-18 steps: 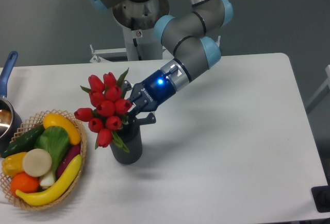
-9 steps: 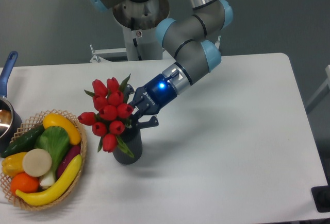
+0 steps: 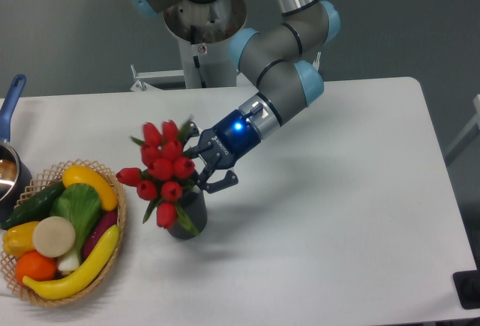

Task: Insert the flowers into the vase
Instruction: 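Open the gripper to release the tulips in the vase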

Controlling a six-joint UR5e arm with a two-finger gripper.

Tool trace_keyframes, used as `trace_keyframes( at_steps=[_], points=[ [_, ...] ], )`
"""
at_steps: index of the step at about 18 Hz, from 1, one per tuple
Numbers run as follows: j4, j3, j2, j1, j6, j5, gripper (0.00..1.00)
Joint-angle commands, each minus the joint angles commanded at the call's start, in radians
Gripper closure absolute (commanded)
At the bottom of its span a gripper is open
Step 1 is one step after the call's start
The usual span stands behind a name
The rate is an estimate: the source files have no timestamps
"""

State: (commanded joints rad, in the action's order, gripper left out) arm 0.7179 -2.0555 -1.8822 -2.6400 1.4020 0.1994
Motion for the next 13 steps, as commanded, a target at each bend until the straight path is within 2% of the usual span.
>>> trace_keyframes(
  at_steps=[2, 6, 10, 13],
  points=[
    [0.002, 0.0, 0.0, 0.0, 0.018, 0.0, 0.0],
    [0.0, 0.0, 0.012, -0.006, 0.022, 0.0, 0.0],
    [0.002, -0.005, 0.061, -0.023, 0.028, 0.008, 0.0],
    [0.002, -0.003, 0.107, -0.035, 0.035, 0.156, 0.0]
  ],
)
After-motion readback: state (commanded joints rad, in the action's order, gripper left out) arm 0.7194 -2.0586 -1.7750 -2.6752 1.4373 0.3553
